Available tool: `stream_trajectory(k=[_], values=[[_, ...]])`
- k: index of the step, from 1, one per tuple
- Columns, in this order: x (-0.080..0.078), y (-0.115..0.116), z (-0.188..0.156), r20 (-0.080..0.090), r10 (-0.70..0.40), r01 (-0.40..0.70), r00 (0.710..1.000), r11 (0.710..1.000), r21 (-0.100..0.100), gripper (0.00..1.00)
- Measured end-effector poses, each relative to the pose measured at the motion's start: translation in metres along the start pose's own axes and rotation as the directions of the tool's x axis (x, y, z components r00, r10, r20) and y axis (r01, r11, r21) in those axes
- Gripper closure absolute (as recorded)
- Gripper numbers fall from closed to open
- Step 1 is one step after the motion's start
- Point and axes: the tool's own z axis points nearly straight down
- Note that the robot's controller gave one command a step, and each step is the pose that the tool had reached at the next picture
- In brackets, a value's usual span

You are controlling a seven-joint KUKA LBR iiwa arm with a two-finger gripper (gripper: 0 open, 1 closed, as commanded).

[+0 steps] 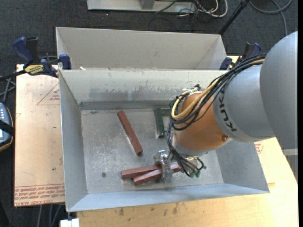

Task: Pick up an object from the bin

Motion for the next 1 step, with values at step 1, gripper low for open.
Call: stream_trajectory(k=[1], values=[[-0.0065,-0.0267,-0.1624,0.003,-0.039,0.039,0.999,0.999,0.001,1.0]])
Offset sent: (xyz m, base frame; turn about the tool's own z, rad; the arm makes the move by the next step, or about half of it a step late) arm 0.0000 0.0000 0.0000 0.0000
